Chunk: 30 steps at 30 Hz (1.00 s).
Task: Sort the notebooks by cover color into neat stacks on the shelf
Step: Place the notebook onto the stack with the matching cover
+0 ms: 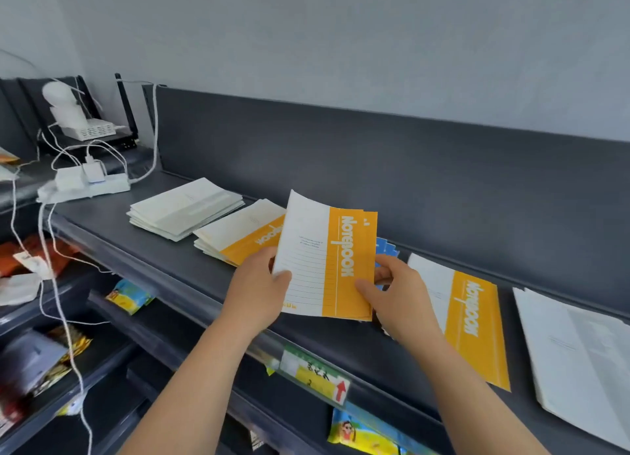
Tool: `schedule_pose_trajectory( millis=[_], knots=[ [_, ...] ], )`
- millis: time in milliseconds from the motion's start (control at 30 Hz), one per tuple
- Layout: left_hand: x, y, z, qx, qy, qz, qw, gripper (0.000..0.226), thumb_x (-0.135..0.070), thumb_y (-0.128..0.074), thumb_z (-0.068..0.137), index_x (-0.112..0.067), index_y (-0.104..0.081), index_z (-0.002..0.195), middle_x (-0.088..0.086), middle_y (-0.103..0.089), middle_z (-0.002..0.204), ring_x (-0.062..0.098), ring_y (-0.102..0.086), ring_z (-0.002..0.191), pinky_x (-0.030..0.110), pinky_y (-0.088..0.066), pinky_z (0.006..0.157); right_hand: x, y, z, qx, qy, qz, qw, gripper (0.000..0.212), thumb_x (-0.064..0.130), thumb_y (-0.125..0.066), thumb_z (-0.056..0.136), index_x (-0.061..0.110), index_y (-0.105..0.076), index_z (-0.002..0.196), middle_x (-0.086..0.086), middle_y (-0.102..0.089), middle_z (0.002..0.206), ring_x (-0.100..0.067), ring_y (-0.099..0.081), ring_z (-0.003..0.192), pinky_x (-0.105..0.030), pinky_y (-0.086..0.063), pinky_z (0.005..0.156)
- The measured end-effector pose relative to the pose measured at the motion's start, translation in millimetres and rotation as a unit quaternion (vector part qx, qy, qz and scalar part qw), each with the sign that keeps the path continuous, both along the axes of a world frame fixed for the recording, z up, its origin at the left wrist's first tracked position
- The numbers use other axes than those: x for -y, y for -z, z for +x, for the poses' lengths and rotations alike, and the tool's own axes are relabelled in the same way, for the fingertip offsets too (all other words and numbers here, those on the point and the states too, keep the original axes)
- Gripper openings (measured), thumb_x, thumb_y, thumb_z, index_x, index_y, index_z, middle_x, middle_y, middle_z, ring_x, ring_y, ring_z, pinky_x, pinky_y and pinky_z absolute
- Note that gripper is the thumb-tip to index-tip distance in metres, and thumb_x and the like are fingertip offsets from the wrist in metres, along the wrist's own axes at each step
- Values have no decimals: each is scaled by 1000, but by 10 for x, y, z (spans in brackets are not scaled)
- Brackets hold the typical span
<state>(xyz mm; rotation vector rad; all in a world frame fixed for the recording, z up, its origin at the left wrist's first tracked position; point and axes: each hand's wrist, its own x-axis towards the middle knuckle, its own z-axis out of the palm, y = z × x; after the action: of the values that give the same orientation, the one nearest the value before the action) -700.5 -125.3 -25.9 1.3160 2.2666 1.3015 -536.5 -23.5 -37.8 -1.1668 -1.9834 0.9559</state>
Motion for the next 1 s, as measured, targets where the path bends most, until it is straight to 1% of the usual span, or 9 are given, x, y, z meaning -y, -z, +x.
schedule_pose_trajectory(
  millis=[133, 300, 433, 500, 600, 767, 833, 933, 1000],
  knots=[
    [-144, 24, -467, -24, -6, 3, 1000, 32, -7, -49, 94, -20, -61, 120, -9, -64, 114, 5, -57, 92, 6, -39, 56, -114, 11, -455, 9, -6, -2, 1000, 46, 26, -63, 88, 17, -48, 131, 14, -56, 87, -4, -56, 78, -11, -40, 58],
    [-292, 53, -1056, -58, -19, -4, 998, 27, -9, -49, 93, -20, -64, 112, -9, -66, 107, 8, -59, 92, 7, -37, 57, -186, -18, -1015, 60, 21, 5, 998, 51, 34, -61, 89, 17, -45, 135, 6, -59, 102, -10, -54, 90, -23, -44, 76],
    [-398, 26, -1502, -91, 2, -24, 996, 23, -11, -48, 92, -20, -64, 106, -12, -65, 101, 10, -59, 88, 22, -48, 64, -228, 2, -1465, 127, 50, 22, 990, 35, 42, -55, 90, 24, -52, 120, 8, -60, 94, -14, -58, 92, -40, -43, 98],
    [-453, 22, -1711, -113, 10, -41, 993, 18, -12, -48, 93, -19, -62, 101, -10, -64, 98, 11, -58, 85, 26, -49, 66, -228, 16, -1655, 169, 61, 36, 983, 26, 42, -51, 91, 26, -53, 111, 9, -60, 91, -13, -57, 88, -39, -36, 103],
    [-507, 36, -1946, -135, 18, -57, 989, 15, -13, -50, 92, -19, -61, 100, -6, -64, 95, 13, -56, 82, 26, -44, 65, -210, 42, -1867, 208, 76, 50, 974, 19, 41, -47, 93, 26, -52, 103, 8, -61, 88, -13, -57, 85, -35, -28, 103],
    [-545, 132, -2179, -157, 45, -73, 984, 9, -13, -50, 93, -17, -58, 93, -4, -60, 89, 13, -54, 80, 20, -36, 60, -164, 104, -2107, 272, 93, 61, 956, 19, 40, -43, 94, 22, -51, 93, 5, -59, 86, -15, -57, 85, -36, -30, 101],
    [-558, 180, -2219, -169, 50, -82, 981, 10, -14, -50, 94, -15, -59, 99, 0, -60, 97, 17, -55, 89, 23, -40, 67, -138, 124, -2153, 292, 103, 71, 948, 21, 40, -42, 94, 21, -51, 94, 3, -59, 88, -16, -57, 87, -37, -32, 100],
    [-562, 210, -2245, -223, 55, -115, 966, 30, -19, -48, 97, -11, -54, 125, 4, -51, 125, 21, -44, 113, 27, -41, 86, -92, 112, -2183, 326, 121, 93, 933, 24, 41, -40, 95, 22, -54, 98, 2, -58, 95, -17, -56, 94, -36, -32, 99],
    [-552, 198, -2253, -259, 60, -123, 956, 37, -23, -45, 99, -13, -47, 134, 2, -46, 134, 21, -40, 119, 29, -39, 94, -57, 96, -2166, 327, 138, 115, 928, 26, 41, -41, 95, 23, -56, 105, 2, -59, 103, -18, -54, 99, -35, -34, 98]
  ],
)
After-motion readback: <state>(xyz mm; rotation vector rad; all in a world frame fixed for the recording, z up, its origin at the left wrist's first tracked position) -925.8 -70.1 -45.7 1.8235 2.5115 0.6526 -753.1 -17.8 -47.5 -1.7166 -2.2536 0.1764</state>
